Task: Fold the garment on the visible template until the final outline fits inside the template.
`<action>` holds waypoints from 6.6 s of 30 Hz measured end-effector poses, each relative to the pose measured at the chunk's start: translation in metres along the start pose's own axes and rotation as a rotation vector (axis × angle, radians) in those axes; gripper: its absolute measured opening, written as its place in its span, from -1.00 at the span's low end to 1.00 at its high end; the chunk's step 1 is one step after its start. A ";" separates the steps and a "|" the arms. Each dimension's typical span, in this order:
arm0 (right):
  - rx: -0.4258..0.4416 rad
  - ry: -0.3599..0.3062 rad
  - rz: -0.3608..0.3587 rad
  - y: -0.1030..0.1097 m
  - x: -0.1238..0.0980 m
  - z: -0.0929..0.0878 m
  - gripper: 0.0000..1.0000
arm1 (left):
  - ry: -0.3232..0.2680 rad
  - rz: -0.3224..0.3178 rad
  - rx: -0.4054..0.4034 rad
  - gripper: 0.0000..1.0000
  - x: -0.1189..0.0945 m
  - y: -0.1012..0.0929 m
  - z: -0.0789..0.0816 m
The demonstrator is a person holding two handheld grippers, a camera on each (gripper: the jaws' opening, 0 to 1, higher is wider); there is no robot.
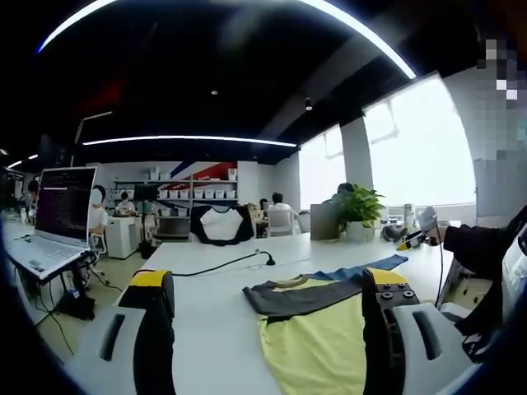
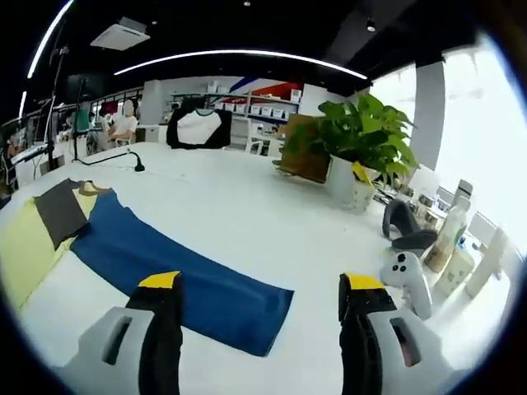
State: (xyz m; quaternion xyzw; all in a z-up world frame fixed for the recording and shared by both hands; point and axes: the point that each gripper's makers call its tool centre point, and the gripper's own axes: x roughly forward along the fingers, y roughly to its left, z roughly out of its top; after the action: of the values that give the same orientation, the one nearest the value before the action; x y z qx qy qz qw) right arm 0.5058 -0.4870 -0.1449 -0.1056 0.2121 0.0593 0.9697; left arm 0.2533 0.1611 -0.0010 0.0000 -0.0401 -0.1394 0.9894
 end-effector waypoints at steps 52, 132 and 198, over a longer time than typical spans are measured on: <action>0.157 -0.020 -0.060 0.007 0.035 -0.036 -0.98 | 0.028 0.016 -0.031 0.99 0.001 0.009 -0.010; 0.089 -0.325 0.201 0.184 -0.040 0.230 -0.98 | 0.094 -0.012 -0.023 0.99 0.003 0.006 -0.031; -0.040 -0.065 0.643 0.533 0.015 0.131 -0.95 | 0.111 0.026 -0.044 0.99 -0.006 0.022 -0.042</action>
State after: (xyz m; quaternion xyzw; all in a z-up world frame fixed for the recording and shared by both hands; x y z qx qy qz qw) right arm 0.4863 0.0612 -0.1300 -0.0500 0.2022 0.3702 0.9053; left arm 0.2572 0.1829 -0.0426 -0.0148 0.0181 -0.1273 0.9916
